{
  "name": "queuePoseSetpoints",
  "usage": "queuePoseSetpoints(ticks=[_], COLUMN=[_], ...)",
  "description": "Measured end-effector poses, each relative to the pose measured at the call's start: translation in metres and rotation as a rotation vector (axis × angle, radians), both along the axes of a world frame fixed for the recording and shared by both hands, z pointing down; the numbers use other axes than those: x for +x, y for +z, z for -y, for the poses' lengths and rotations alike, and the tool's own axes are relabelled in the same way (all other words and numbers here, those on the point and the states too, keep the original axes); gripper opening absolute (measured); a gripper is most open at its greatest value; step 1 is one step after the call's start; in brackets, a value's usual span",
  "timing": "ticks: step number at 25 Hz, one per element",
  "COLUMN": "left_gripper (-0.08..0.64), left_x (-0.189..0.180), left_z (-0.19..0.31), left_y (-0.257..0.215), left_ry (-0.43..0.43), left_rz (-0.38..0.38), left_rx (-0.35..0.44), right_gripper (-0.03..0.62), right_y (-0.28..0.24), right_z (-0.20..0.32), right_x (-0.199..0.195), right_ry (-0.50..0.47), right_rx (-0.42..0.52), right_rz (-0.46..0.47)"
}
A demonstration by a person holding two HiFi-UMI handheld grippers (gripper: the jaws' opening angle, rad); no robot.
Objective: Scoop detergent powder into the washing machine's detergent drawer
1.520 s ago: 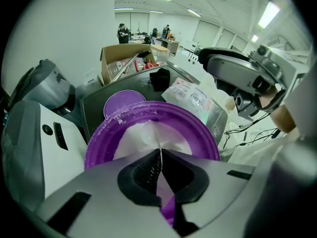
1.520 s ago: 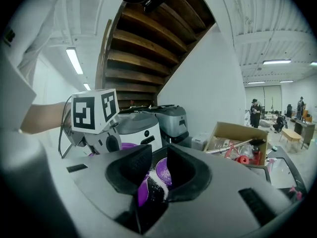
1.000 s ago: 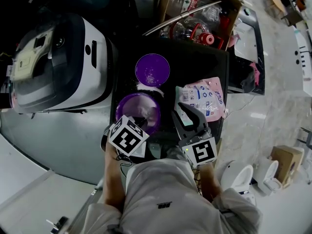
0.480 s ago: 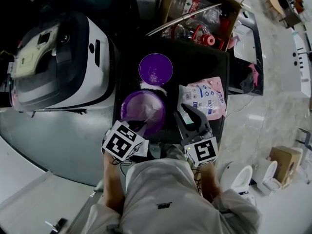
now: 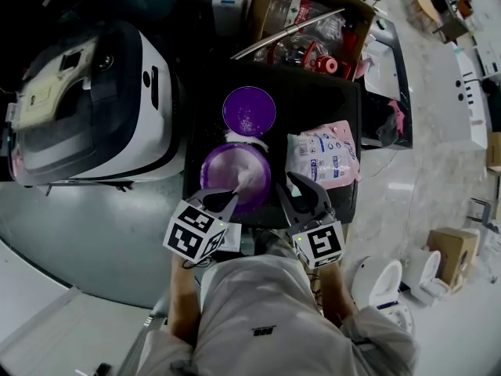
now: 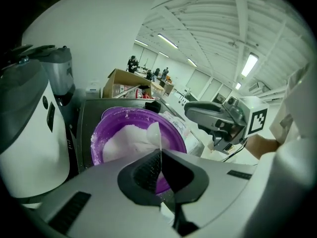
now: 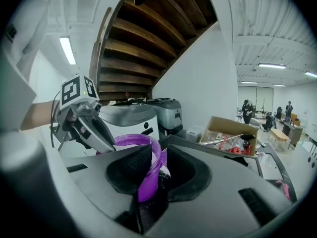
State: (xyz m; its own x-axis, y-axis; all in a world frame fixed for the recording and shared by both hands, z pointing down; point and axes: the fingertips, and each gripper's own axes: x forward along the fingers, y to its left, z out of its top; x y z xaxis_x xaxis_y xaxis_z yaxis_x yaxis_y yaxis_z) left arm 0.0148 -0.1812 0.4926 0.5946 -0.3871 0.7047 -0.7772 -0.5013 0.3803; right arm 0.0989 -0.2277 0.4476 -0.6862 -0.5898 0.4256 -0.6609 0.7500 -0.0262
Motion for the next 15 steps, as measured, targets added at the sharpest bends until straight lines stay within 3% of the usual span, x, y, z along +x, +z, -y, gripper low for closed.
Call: queuePoseSetpoints(ticks=[15], left_gripper=[0.015], left_x=[-0.016], left_z=[-0.003], left_y=[-0.016], left_ry=[-0.089], left_rz=[-0.135], left_rx=[0.174], right_gripper=[0.095], right_y=[0.003], right_z=[-0.04], right_x=[-0.027], right_ry=[0.114], right_rx=[0.002], right_rz=[-0.052])
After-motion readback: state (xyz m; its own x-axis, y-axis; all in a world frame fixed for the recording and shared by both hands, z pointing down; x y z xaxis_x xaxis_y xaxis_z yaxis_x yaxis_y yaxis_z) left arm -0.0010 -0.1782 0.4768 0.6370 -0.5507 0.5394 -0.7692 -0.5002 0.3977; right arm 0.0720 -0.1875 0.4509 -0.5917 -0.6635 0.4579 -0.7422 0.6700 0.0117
